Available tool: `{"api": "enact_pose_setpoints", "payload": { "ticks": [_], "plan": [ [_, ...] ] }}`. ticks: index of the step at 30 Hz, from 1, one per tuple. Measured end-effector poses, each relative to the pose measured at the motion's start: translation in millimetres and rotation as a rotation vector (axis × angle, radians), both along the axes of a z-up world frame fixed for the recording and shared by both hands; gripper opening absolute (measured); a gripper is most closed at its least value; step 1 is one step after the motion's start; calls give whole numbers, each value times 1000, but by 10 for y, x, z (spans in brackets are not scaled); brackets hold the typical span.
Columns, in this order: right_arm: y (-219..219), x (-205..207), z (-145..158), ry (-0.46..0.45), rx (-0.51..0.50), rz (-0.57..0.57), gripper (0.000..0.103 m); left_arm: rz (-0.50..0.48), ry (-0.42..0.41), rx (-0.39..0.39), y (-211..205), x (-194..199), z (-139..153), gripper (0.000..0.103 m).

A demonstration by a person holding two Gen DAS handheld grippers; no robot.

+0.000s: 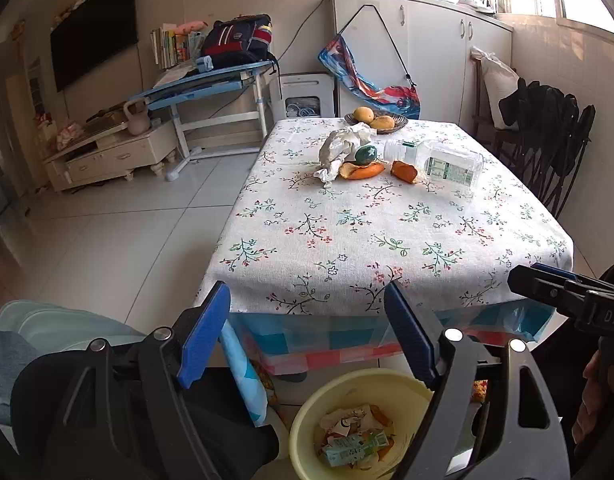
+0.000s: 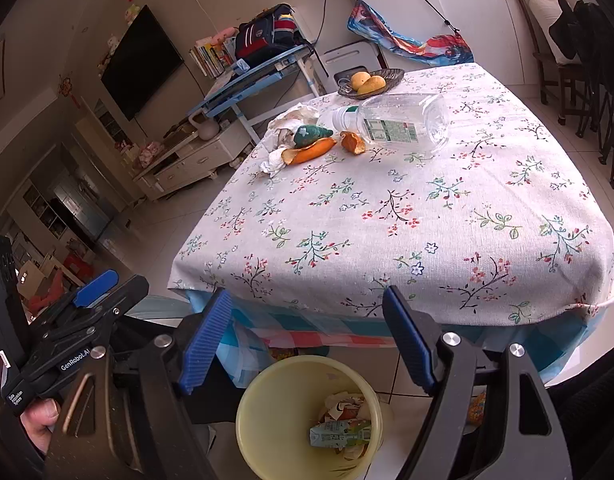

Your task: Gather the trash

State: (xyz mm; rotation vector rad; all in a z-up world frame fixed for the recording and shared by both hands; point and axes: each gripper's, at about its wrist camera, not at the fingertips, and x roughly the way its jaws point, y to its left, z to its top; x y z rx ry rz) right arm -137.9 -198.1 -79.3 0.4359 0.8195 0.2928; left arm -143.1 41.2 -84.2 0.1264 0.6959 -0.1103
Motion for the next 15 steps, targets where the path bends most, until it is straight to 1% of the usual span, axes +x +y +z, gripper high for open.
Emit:
{"api": "enact_pose_setpoints", "payload": {
  "ticks": [11, 13, 15],
  "plan": [
    [13, -1, -1, -1, -4, 4, 75, 0, -1, -7, -1, 23, 8, 77],
    [24, 22, 4, -2, -7, 9, 75, -5, 1, -26, 0, 95, 37, 77],
    [43, 75, 13, 0, -12, 17, 75, 0, -8, -27, -10, 181, 87, 77]
  ]
}}
